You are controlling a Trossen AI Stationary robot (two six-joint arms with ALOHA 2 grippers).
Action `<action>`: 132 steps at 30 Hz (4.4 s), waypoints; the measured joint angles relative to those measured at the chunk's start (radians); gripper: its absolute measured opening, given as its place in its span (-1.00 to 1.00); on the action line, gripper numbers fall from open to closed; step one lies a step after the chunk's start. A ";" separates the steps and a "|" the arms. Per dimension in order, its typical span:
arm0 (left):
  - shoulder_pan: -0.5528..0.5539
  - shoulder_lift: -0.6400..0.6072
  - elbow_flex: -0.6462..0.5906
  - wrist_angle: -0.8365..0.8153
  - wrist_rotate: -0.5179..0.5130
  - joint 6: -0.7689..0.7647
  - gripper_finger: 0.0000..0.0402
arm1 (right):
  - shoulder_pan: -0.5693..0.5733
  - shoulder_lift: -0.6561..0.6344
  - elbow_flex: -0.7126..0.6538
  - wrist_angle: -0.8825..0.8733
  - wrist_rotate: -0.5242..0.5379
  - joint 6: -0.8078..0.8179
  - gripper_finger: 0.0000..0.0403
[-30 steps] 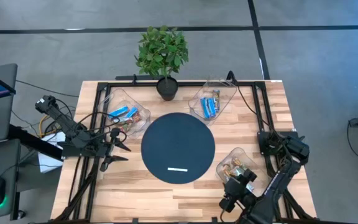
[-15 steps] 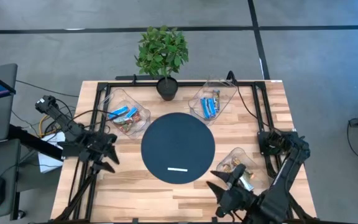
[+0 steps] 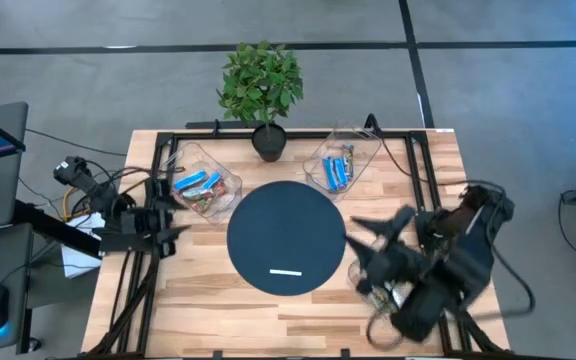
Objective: Pick and place Granola Bars by type
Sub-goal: Return to Home Position
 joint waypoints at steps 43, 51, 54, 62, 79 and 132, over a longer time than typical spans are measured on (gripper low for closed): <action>1.136 0.179 -0.001 -0.166 0.681 -0.562 -0.12 | -0.539 -1.208 -1.530 1.497 -0.779 -0.614 -0.18; 1.178 0.135 -0.001 -0.248 0.727 -0.565 -0.12 | -0.785 -1.269 -1.641 1.516 -1.113 -0.540 -0.18; 1.189 0.117 -0.001 -0.313 0.761 -0.564 -0.12 | -0.831 -1.303 -1.692 1.551 -1.174 -0.533 -0.18; 1.196 0.083 -0.024 -0.427 0.819 -0.563 -0.12 | -0.847 -1.403 -1.837 1.626 -1.216 -0.532 -0.18; 1.228 -0.116 -0.180 -0.380 0.818 -0.642 -0.12 | -0.844 -1.662 -1.953 1.568 -1.211 -0.508 -0.18; 0.720 -0.246 -0.183 -0.500 0.445 -0.516 -0.12 | -0.736 -1.762 -2.088 1.580 -1.156 -0.526 -0.18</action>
